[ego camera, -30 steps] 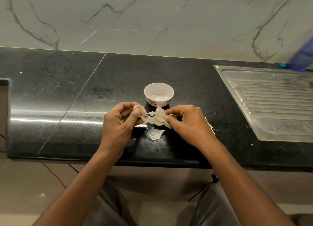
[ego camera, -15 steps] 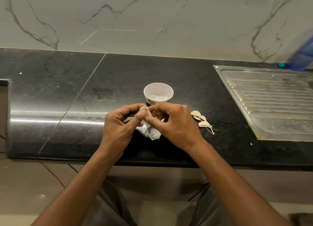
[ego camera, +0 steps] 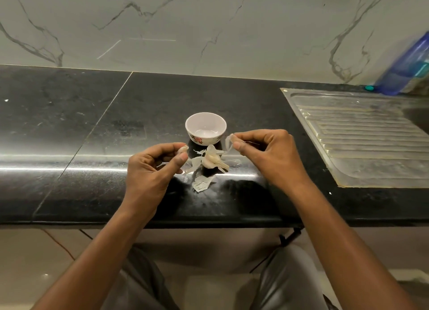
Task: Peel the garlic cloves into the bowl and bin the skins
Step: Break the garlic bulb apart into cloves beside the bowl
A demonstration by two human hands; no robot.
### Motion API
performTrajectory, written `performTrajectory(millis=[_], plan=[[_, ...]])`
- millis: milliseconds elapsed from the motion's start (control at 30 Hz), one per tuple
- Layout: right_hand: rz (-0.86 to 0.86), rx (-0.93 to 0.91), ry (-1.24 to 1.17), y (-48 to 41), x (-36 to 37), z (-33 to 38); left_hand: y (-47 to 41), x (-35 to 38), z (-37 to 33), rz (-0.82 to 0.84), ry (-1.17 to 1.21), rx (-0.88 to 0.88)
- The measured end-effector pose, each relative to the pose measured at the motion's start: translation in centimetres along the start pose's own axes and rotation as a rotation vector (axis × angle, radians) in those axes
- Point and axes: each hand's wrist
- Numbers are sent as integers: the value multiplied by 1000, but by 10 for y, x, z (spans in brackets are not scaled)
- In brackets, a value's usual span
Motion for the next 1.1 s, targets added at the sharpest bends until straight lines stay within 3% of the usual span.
performTrajectory(millis=[267, 567, 833, 1100], plan=[[-144, 94, 68, 1, -54, -25, 3, 0, 0, 8, 19, 19], [-121, 165, 236, 5, -59, -42, 4, 1, -1, 37, 9, 45], [-117, 45, 274, 5, -48, -19, 4, 2, -3, 74, 3, 80], [224, -65, 127, 14, 33, 13, 5, 2, -7, 112, 29, 113]])
Point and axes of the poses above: each hand's wrist, its own y-axis away from the middle knuckle, its own x-axis out of the palm, z = x × y, and after that the axes turned 15 degrees about -y, right-handed
